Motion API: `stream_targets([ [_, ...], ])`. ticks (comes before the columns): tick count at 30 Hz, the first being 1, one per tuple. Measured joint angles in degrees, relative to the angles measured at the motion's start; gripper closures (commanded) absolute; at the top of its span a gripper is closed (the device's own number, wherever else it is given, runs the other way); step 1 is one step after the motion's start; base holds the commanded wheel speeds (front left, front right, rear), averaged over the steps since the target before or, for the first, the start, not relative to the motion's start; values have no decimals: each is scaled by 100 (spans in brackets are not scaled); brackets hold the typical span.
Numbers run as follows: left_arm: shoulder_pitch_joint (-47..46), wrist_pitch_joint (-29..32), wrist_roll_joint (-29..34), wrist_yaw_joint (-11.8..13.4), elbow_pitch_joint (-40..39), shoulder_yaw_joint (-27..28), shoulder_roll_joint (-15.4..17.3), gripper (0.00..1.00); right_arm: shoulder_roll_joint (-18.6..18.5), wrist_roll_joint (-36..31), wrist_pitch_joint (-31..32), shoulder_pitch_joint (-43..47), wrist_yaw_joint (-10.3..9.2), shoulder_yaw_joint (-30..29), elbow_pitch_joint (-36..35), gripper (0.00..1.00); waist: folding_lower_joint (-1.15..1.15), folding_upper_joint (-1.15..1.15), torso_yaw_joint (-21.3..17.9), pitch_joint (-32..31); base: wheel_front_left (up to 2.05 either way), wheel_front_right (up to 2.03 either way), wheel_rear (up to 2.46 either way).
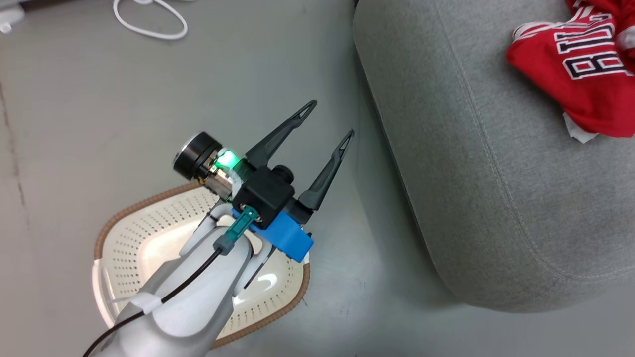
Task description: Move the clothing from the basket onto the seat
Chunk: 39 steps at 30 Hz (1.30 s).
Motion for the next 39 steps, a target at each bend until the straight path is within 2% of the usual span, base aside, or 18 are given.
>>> stream_targets([
  [7, 591, 0, -146, 192, -91, 415, 19, 0, 185, 56, 0, 688, -1, 348, -731, 0, 0, 0, 130, -588, 0, 0, 0],
  [15, 1189, -1, -252, 386, -236, 1128, 52, 0, 486, 55, 0, 1152, 0, 820, -1530, 0, -1, 0, 507, -1111, 0, 0, 0],
  [28, 1960, -8, -168, 452, -413, 2159, -31, 0, 698, 27, 0, 1573, -1, 1503, -1986, 0, -1, 0, 1151, -1855, 0, 0, 0],
  [39, 2616, -8, 0, 452, -633, 2969, -236, 0, 912, -21, 0, 2074, -1, 1785, -2232, 0, -1, 0, 1535, -2308, 0, 0, 0],
])
